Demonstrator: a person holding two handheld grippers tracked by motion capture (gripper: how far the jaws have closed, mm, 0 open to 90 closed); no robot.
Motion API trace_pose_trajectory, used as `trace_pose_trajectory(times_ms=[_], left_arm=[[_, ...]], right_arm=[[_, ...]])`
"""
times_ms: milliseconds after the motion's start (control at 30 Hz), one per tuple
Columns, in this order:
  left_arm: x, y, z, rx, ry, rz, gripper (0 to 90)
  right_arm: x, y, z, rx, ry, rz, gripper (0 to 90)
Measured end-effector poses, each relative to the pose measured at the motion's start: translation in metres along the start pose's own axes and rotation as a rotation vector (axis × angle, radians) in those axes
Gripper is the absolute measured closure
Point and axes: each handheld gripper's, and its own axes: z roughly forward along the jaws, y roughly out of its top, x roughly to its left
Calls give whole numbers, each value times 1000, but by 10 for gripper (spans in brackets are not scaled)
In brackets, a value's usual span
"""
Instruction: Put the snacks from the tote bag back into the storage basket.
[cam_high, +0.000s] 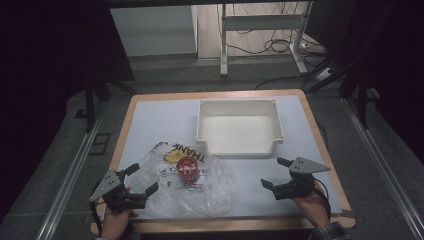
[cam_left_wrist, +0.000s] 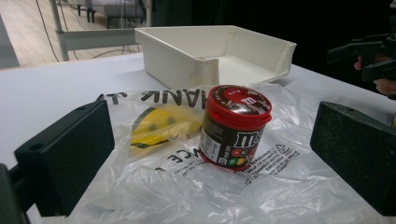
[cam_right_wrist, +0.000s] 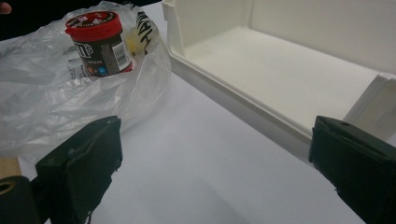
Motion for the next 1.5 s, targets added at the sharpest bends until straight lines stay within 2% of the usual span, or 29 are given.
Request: trace_pose_trajectory(times_ms=[367, 767, 1167, 1500], left_arm=[[0, 0, 1, 7, 7, 12, 0], [1, 1, -2, -10, 22, 13, 0], [1, 2, -3, -12, 35, 18, 0], [1, 2, -2, -8, 34, 17, 0]], right_arm=[[1, 1, -1, -9, -10, -14, 32], [2, 1, 1, -7, -7, -24, 32], [8, 3, 5, 8, 19, -46, 32], [10, 4, 7, -15, 25, -36, 32]])
